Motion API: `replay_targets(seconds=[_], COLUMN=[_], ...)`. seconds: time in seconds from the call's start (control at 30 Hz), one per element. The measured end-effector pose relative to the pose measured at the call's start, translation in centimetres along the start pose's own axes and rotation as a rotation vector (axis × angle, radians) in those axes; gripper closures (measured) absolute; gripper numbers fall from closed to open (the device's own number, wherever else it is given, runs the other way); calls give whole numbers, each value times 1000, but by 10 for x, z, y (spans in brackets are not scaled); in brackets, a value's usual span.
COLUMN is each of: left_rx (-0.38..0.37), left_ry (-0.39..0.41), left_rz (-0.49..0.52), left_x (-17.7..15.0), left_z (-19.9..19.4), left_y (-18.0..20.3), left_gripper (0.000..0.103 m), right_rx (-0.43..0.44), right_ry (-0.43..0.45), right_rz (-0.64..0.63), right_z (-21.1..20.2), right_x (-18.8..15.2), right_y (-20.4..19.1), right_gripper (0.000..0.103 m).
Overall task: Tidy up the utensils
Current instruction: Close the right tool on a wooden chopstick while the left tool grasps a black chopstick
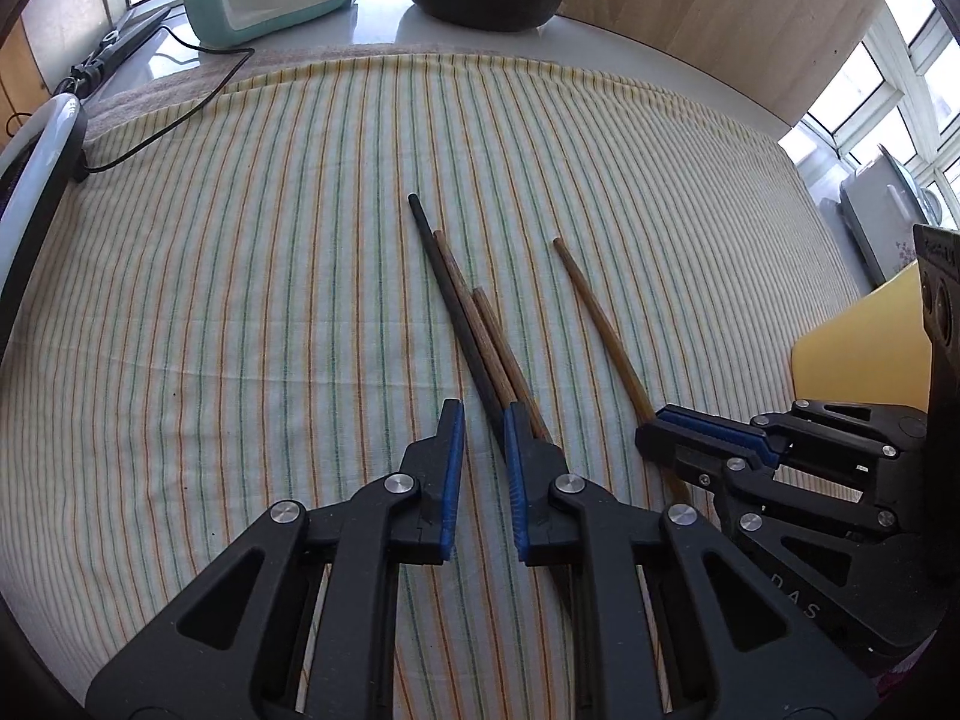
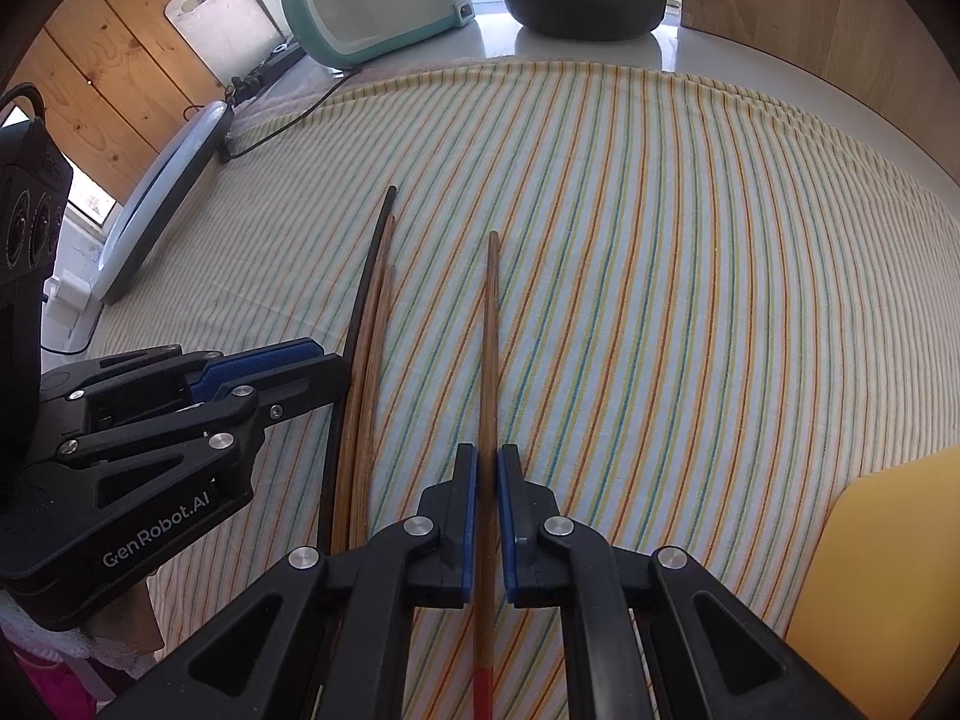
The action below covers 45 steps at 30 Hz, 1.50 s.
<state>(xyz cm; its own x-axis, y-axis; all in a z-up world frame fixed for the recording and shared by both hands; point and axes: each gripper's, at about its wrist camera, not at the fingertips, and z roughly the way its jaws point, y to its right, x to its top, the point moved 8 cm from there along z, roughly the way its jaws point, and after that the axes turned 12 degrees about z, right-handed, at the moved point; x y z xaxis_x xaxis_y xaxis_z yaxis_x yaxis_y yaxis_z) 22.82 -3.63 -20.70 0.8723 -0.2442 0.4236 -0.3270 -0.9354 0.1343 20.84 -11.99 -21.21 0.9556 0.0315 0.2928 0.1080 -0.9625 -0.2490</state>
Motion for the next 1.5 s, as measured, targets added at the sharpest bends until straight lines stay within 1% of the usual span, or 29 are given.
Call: replay_targets(seconds=[0.23,0.33,0.4,0.6,0.73,0.77,0.8,0.87,1.0,1.17,1.27,1.33,1.43,1.5], left_rx=[13,31,42,19,35,33,28,19,30,56,46,42,33,8], left_ry=[-13,-15,-16,-16,-21,-21,-21,-20,-15,-53,-72,-63,-27,-7], left_rz=[25,42,47,30,29,24,13,1,14,63,17,-1,-4,-12], left_x=[6,8,6,3,9,11,12,13,10,1,4,9,15,14], left_z=[3,4,4,4,10,10,11,12,9,2,3,6,7,6], left_y=[5,5,4,0,0,-1,-3,-6,-9,-14,-20,-23,-26,-29], left_gripper=[91,91,93,93,93,93,93,93,95,96,96,96,96,97], right_rx=[13,17,17,8,21,21,25,31,5,-2,-11,-20,-44,-60], right_ry=[-6,-10,-13,-12,-21,-23,-27,-36,-31,-36,-40,-38,-28,-21], right_rz=[15,18,19,18,37,38,41,53,48,60,69,66,37,20], right_z=[0,0,0,1,1,1,1,1,3,6,7,8,9,9], right_x=[0,0,0,0,1,1,1,3,9,17,21,23,24,23], right_y=[0,1,1,0,1,1,1,1,-1,1,0,-1,-4,-4], right_gripper=[101,101,101,101,101,100,97,95,94,94,94,93,93,99])
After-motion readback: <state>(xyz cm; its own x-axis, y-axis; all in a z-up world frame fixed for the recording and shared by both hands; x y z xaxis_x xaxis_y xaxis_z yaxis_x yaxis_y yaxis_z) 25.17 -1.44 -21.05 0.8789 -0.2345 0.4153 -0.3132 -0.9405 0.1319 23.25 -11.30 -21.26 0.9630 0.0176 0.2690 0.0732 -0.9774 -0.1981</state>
